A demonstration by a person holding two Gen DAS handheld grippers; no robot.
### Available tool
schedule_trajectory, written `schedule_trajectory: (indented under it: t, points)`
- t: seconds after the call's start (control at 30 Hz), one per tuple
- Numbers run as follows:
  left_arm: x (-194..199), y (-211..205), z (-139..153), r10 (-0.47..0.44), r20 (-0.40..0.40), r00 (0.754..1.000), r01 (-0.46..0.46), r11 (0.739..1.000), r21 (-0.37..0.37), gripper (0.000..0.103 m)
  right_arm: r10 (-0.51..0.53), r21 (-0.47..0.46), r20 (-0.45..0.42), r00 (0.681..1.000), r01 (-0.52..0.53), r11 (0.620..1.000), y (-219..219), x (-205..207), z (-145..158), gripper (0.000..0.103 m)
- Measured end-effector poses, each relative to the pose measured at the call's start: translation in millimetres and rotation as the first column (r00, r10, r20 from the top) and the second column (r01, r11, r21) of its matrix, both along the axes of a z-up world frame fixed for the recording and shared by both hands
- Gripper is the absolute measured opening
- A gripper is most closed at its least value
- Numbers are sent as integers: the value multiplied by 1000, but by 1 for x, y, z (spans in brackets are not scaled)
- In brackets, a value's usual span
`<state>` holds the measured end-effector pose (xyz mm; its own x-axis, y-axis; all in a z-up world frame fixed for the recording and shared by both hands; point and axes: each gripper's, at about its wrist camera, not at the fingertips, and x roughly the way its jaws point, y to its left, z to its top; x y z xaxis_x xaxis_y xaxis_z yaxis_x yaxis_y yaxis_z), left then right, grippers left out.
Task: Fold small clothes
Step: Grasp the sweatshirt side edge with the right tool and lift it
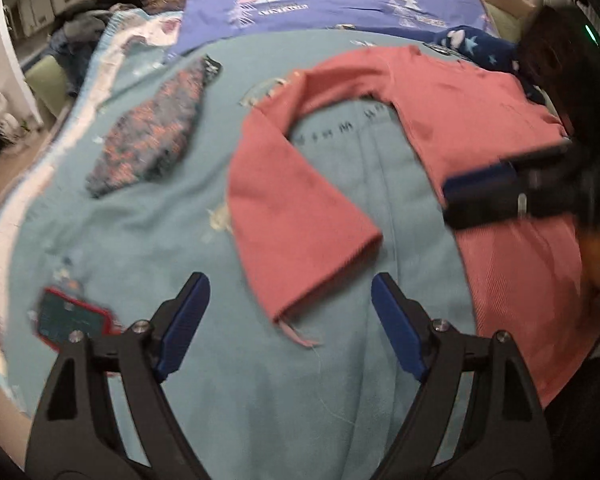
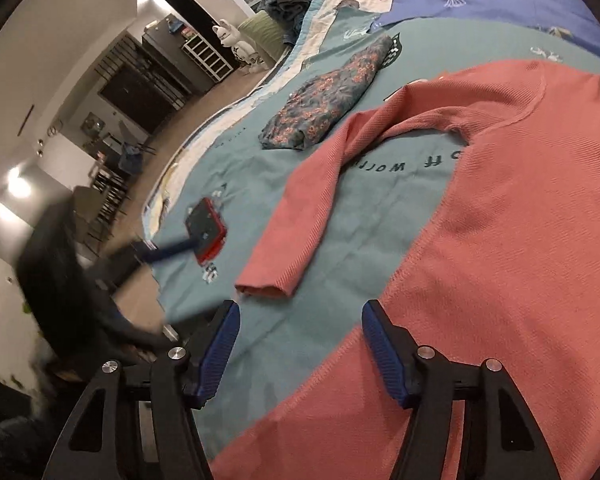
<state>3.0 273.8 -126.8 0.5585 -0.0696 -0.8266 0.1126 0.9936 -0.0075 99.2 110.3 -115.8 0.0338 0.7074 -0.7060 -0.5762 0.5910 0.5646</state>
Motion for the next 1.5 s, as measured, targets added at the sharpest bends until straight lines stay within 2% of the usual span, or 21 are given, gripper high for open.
schedule_trajectory:
  t: [0.17,0.27,0.4,0.43,0.47,0.5,0.53,0.6,0.63,0.77,0.87,1.0,1.17,1.27,1.3,1.33,1.37,1.4,1.43,1.47,1.5]
  points:
    - [9,-11,-21,-44,12,999,45,999,-22,83,8,-4,-133,991,-9,1000,22,17,-20,56]
    - [16,-5,-24,-26,34,999,29,995,-93,82,-9,6,-181,983,10,1000,41,29,-24,56]
    - [21,1,-31,-7,18,1000,11,981,-195,61,18,-42,-213,977,-28,999,65,34,-30,56]
    - [21,0,-31,-3,14,1000,6,977,-213,52,19,-62,-204,979,-32,998,71,33,-31,52]
    - [22,0,-31,-3,11,1000,5,973,-229,40,24,-73,-199,980,-39,997,76,33,-31,30]
    - [22,-1,-31,-3,11,1000,6,970,-241,31,33,-88,-205,978,-52,995,82,34,-32,15]
    - [22,-3,-29,-5,-3,1000,4,968,-251,17,5,-115,-182,983,-26,993,82,36,-32,4]
    - [21,-5,-20,21,8,1000,-18,970,-243,12,-13,-72,-184,983,0,997,76,39,-23,4]
    - [20,-6,-13,26,22,999,-20,967,-255,11,-21,-54,-157,987,13,998,70,39,-12,4]
    - [23,-21,35,17,109,994,20,945,-326,11,-64,-25,-9,998,64,998,38,41,41,4]
    - [31,-51,75,-62,182,981,128,918,-376,11,-115,-20,97,989,118,993,2,48,82,4]
    - [49,-108,118,-195,274,942,301,851,-429,11,-205,-10,200,958,211,977,-52,59,122,4]
    - [79,-181,142,-304,329,894,429,795,-430,11,-339,14,249,907,347,938,-123,72,146,4]
    - [97,-215,141,-355,305,884,464,747,-476,11,-414,20,256,873,424,906,-169,80,150,4]
    - [102,-228,138,-362,295,884,465,740,-486,12,-439,18,252,862,449,893,-183,83,145,4]
    - [107,-238,135,-371,284,884,466,736,-491,18,-463,14,246,851,475,880,-195,87,140,4]
    - [110,-248,131,-379,268,886,464,734,-496,35,-481,12,238,844,492,870,-213,91,140,4]
    - [114,-258,126,-377,251,892,453,735,-505,47,-504,8,226,834,516,857,-225,96,133,4]
    - [116,-263,122,-365,237,900,435,743,-509,70,-535,0,205,819,547,837,-243,102,122,4]
    - [117,-268,117,-348,224,910,414,754,-510,79,-557,-9,188,809,568,823,-257,108,116,4]
    - [118,-270,113,-334,209,919,394,764,-511,80,-574,-19,174,800,585,811,-268,112,110,4]
